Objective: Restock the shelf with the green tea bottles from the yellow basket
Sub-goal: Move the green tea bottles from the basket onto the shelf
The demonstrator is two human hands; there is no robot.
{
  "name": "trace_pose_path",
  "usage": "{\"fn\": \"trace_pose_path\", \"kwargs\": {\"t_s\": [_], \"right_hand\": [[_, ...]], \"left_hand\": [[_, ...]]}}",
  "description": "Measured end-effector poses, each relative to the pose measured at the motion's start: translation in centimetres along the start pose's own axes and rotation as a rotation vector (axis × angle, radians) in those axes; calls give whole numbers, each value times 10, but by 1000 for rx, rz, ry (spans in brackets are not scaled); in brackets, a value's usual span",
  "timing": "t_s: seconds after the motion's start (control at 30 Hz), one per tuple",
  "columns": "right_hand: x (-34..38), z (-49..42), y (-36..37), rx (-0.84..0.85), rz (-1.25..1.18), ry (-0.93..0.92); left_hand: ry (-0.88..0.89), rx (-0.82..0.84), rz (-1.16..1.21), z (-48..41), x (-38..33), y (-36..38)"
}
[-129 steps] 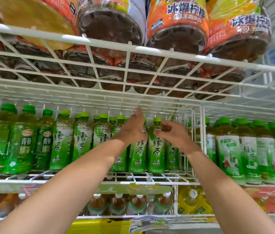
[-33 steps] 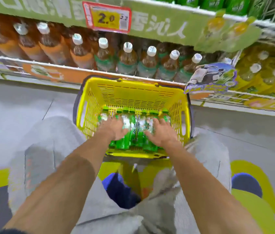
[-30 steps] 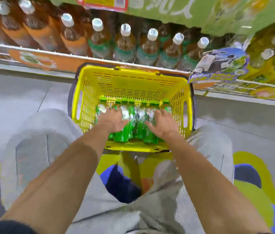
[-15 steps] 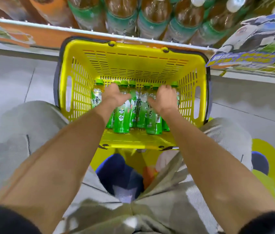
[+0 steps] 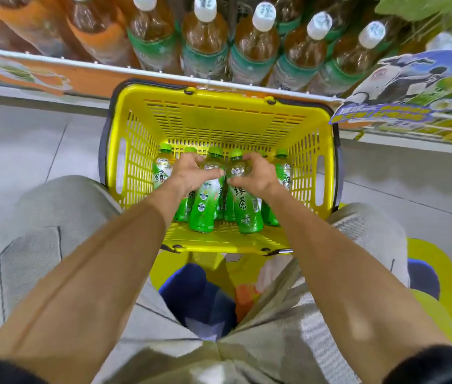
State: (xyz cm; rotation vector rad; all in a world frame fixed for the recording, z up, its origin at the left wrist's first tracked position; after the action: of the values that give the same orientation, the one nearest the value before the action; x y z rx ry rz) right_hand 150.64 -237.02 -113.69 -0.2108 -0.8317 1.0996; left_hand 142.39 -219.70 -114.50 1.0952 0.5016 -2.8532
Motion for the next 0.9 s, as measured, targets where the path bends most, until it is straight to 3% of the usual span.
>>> {"fn": "trace_pose_path", "kwargs": {"t_s": [0.37,0.6,0.9], "right_hand": [[40,64,-26,-93,-262,-235],[97,115,-64,-182,-325,-407],[218,197,-152,-341,-346,-749]], "left_hand": [[136,-78,295,57,-21,-33],[326,-182,308,102,-87,-69],[669,-273,329,181,-213,-167]]}}
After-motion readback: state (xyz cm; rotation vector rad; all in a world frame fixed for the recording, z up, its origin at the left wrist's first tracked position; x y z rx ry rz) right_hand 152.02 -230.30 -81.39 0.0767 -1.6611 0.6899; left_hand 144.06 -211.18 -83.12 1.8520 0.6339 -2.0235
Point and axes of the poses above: each hand's wrist, its own z-axis away from the middle knuckle, its own y-axis out of the palm, x = y × z, the point moved 3 cm from there along -z, towards the middle knuckle, and after that the axes turned 4 degrees about y, right-handed, at the moved point
